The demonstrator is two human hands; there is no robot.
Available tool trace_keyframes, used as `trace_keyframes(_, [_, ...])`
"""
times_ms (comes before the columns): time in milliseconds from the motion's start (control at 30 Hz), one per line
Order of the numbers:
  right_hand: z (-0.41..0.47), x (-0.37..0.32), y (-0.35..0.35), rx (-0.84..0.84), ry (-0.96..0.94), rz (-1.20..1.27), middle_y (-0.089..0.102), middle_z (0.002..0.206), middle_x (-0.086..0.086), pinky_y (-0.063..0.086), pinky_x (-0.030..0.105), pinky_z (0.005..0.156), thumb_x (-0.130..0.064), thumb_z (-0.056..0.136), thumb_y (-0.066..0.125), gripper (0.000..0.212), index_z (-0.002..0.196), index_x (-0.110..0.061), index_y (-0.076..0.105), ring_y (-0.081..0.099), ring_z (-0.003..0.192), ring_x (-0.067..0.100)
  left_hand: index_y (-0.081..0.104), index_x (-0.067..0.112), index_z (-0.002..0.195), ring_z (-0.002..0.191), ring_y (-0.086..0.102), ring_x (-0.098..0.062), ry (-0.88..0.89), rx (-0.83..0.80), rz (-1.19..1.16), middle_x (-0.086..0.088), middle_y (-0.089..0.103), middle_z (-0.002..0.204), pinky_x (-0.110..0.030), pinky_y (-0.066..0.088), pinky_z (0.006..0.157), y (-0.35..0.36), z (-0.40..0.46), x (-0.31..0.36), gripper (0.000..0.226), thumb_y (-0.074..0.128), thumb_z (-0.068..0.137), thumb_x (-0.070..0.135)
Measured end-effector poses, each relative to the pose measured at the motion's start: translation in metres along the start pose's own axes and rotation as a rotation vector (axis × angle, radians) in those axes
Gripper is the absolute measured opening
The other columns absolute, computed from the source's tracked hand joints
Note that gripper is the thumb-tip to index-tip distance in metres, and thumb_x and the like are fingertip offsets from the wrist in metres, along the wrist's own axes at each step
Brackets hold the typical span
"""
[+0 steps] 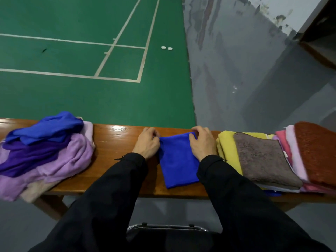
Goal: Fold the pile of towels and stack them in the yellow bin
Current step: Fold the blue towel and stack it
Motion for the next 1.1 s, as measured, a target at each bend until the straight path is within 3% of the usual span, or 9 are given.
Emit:
trace_keyframes(167, [-0.006,0.002,-0.005,0.097,0.093,0.215,0.054,0.146,0.005,0.042,0.033,0.108,-0.024,0.104,0.052,0.042,0.146,-0.019,0.048,0.051,0.133,0.021,0.045,0.015,0.140,0.118,0.055,-0.020,-0.042,0.038,-0.085,-0.006,0.053,0.135,-0.042,0.050,0.104,0.006,-0.007,-0.002,0.049,0.049,0.094,0.032])
trace_keyframes(367, [-0.068,0.019,-0.002,0.098,-0.206,0.053,0.057,0.141,0.009,0.043,0.040,0.112,-0.018,0.098,0.060,0.033,0.130,-0.012,0.066,0.053,0.129,0.026,0.025,0.010,0.156,0.129,0.051,-0.036,-0.171,0.328,0.040,-0.018,0.052,0.142,-0.042,0.043,0.107,0.028,-0.058,0.002,0.085,0.067,0.089,0.043])
trace_keyframes(500, [-0.069,0.029,0.003,-0.050,-0.109,0.049,0.048,0.152,0.009,0.035,0.034,0.117,-0.026,0.100,0.059,0.047,0.145,-0.014,0.054,0.044,0.140,0.025,0.035,0.015,0.148,0.113,0.063,-0.038,-0.332,0.221,-0.039,-0.014,0.065,0.126,-0.043,0.051,0.097,0.041,-0.074,0.006,0.076,0.071,0.083,0.034])
trace_keyframes(600, [-0.068,0.011,-0.012,-0.087,-0.055,0.167,0.044,0.156,0.006,0.030,0.028,0.118,-0.017,0.096,0.062,0.058,0.151,-0.015,0.045,0.039,0.145,0.021,0.053,0.017,0.139,0.111,0.066,-0.025,-0.338,0.159,-0.486,-0.006,0.068,0.125,-0.045,0.053,0.101,0.035,-0.083,0.016,0.072,0.068,0.069,0.017])
trace_keyframes(767, [-0.077,-0.037,-0.055,-0.342,-0.173,0.620,0.035,0.160,-0.010,0.038,0.031,0.117,0.003,0.080,0.059,0.089,0.158,-0.028,0.030,0.044,0.141,0.014,0.051,0.020,0.142,0.111,0.067,-0.034,-0.131,-0.106,-0.953,-0.013,0.068,0.129,-0.045,0.054,0.096,0.009,-0.105,0.056,0.082,0.061,0.064,-0.005])
trace_keyframes(833, [-0.084,-0.057,-0.068,-0.554,-0.242,0.793,0.032,0.162,-0.007,0.034,0.032,0.121,0.002,0.074,0.063,0.102,0.158,-0.038,0.021,0.035,0.148,0.007,0.046,0.023,0.147,0.107,0.065,-0.038,-0.030,-0.271,-0.963,-0.017,0.066,0.131,-0.045,0.051,0.094,-0.006,-0.116,0.077,0.088,0.058,0.065,-0.008])
trace_keyframes(900, [-0.087,-0.070,-0.085,-0.712,-0.234,0.934,0.047,0.152,0.002,0.042,0.037,0.116,0.001,0.074,0.072,0.106,0.155,-0.043,0.021,0.050,0.140,0.017,0.044,0.022,0.148,0.108,0.065,-0.035,0.072,-0.395,-0.843,-0.017,0.064,0.134,-0.039,0.053,0.091,-0.021,-0.125,0.099,0.090,0.057,0.066,-0.010])
trace_keyframes(967, [-0.087,-0.076,-0.105,-0.740,-0.207,0.967,0.066,0.128,0.013,0.049,0.045,0.108,-0.001,0.076,0.079,0.099,0.154,-0.038,0.031,0.065,0.121,0.029,0.045,0.021,0.147,0.112,0.066,-0.028,0.186,-0.457,-0.681,-0.011,0.065,0.131,-0.035,0.053,0.093,-0.037,-0.132,0.119,0.087,0.058,0.067,-0.012])
trace_keyframes(1100, [-0.084,-0.084,-0.151,-0.561,-0.265,0.863,0.074,0.108,0.016,0.057,0.040,0.094,0.003,0.087,0.075,0.036,0.120,-0.005,0.065,0.069,0.099,0.024,0.056,0.026,0.135,0.103,0.068,-0.024,0.301,-0.366,-0.432,-0.009,0.060,0.123,-0.040,0.054,0.091,-0.071,-0.136,0.142,0.069,0.072,0.073,0.000])
Point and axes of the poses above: each hand's wrist, its own z-axis towards the middle knuckle, its own y-axis out of the palm, x = y × z, the point moved 5 cm from there along z, towards the middle knuckle
